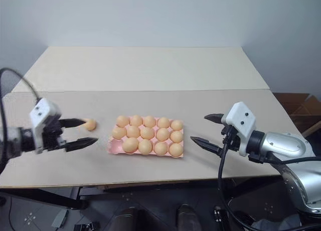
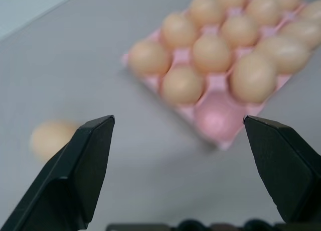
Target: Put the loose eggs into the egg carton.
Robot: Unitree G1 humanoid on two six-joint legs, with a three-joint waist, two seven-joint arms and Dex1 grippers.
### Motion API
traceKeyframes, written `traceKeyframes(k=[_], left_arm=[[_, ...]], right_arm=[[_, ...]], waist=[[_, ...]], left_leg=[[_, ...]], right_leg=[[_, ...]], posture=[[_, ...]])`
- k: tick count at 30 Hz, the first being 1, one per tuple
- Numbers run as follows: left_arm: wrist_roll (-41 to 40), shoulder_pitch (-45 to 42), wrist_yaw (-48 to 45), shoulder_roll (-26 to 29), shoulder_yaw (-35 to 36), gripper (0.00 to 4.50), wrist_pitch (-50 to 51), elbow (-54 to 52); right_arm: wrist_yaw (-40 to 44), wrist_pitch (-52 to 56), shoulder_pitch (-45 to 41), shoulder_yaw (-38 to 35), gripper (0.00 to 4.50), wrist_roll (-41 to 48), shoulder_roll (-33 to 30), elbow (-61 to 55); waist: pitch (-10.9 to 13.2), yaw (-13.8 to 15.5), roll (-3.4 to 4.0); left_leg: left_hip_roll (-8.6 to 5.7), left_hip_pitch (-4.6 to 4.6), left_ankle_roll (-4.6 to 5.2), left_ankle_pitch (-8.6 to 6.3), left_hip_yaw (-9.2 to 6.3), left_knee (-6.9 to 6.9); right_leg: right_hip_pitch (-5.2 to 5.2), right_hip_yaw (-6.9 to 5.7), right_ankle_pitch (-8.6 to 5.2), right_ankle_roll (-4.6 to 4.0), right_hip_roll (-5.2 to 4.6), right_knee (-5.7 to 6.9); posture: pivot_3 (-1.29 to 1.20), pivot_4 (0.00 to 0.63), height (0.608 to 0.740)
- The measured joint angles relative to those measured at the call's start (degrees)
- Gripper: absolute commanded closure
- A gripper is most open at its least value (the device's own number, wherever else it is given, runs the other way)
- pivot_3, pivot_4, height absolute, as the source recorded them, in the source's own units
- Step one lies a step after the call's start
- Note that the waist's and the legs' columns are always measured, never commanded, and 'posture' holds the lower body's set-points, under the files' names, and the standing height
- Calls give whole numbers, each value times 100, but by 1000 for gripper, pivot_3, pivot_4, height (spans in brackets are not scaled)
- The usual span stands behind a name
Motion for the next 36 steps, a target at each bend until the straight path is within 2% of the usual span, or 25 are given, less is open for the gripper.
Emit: traceKeyframes(k=[2, 4, 6, 10, 13, 16, 20, 23, 27, 34, 36], left_arm=[[55, 445, -9, -327, 676, 34, -285, 57], [71, 741, -21, -396, 1003, 34, -456, 66], [65, 982, -7, -466, 1164, 34, -470, 50], [-8, 922, 285, -620, 1129, 34, -288, -17], [-209, 294, 773, -631, 772, 34, 303, -18], [-298, -621, 1510, -922, 277, 34, 1007, 35], [106, -2146, 3082, -1873, -497, 34, 2115, 392], [517, -2902, 4106, -2760, -703, 34, 2784, 774], [871, -3489, 4775, -3269, -698, 34, 3242, 1073], [1429, -3780, 5282, -3553, -715, 34, 3207, 1992], [1543, -3926, 5387, -3583, -715, 428, 3193, 2202]], right_arm=[[59, -35, 5, 18, 0, -5, 0, 52], [79, -86, -26, 45, 0, -11, 0, 83], [96, -110, -63, 79, 0, -38, 2, 126], [166, -126, -196, 120, 0, -53, 18, 196], [192, -144, -208, 135, 0, -55, 38, 201], [197, -153, -198, 167, 0, -83, 41, 203], [197, -157, -271, 202, 0, -108, 40, 201], [191, -157, -271, 197, 0, -114, 37, 204], [176, -157, -268, 192, 0, -114, 37, 189], [146, -156, -225, 151, 0, -109, 37, 80], [114, -155, -208, 118, 0, -110, 37, 74]], waist=[[0, 18, 0], [0, 80, -1], [-1, 125, 0], [-1, 158, -1], [-1, 169, -1], [-2, 155, -2], [-5, 149, -8], [-7, 121, -14], [-8, 87, -14], [-8, 108, -14], [-8, 123, -14]], left_leg=[[0, 1, 0, 0, 0, 1], [-1, 4, -1, 0, 0, 2], [-4, 4, -1, 0, 4, 2], [-4, 1, -1, 0, 2, 2], [-5, 2, -1, 0, -1, 2], [-7, 2, -1, 1, -4, 3], [-14, -1, -1, 1, -10, 12], [-17, -8, 0, 0, -11, 12], [-17, -1, 0, 0, -12, 10], [-19, -3, -1, 1, -12, 13], [-20, -8, -1, 1, -12, 13]], right_leg=[[1, -3, -2, -3, -3, 1], [6, -8, -4, -10, -6, 0], [5, -5, -23, -42, -11, 1], [5, -6, -24, -46, -10, 0], [7, -8, -1, -7, -8, 3], [11, -5, 5, 3, -6, 2], [18, -5, 14, 14, -4, 2], [13, -1, 18, 19, -5, -3], [14, 1, 19, 19, -4, 1], [14, 0, 20, 17, -5, 2], [12, 0, 21, 18, -7, -2]], posture=[[0, 150, 740], [0, 150, 740], [0, 150, 740], [0, 150, 740], [0, 150, 740], [0, 150, 740], [0, 150, 740], [0, 150, 740], [0, 150, 740], [0, 150, 740], [0, 150, 740]])
